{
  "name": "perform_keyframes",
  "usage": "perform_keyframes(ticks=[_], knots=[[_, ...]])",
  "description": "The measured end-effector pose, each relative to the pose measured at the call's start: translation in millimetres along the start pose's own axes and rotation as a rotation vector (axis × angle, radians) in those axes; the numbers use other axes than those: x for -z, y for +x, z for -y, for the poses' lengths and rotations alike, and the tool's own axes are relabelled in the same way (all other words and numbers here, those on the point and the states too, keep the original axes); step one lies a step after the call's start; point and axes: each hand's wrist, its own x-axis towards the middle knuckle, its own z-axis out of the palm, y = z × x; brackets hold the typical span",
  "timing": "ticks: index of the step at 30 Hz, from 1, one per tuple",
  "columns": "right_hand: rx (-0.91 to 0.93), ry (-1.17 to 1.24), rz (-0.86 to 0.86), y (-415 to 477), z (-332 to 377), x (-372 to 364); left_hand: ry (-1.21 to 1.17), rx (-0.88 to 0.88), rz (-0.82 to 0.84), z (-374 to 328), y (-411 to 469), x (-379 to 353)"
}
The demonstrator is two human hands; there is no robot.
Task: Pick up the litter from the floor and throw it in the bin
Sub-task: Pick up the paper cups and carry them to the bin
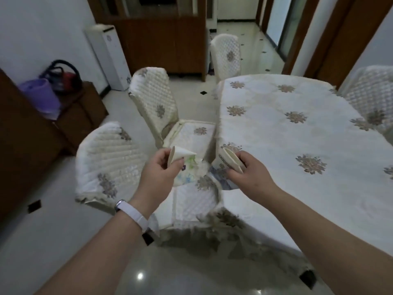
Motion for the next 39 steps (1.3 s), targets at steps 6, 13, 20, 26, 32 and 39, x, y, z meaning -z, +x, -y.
perform_keyframes(ticks=[6,13,20,26,32,39], knots=[[0.07,-0.03,0.073,22.4,67.7,-98.5,-0.013,0.024,-0.125,27.9,9.8,120.8],[0.17,-0.027,0.231,54.4,141.2,-194.1,-0.055,0.087,-0.325,54.9,15.4,233.1],[0.249,0.011,0.373,119.8,186.8,-282.8,-0.056,0.153,-0.481,87.1,43.4,303.5],[0.289,0.078,0.502,184.4,227.9,-359.3,-0.011,0.261,-0.612,101.9,77.2,371.9],[0.347,0.077,0.602,235.3,267.7,-420.2,-0.001,0.267,-0.751,99.1,106.3,421.6],[0.362,0.093,0.672,251.0,316.0,-500.1,-0.034,0.3,-0.824,118.4,110.6,502.4]])
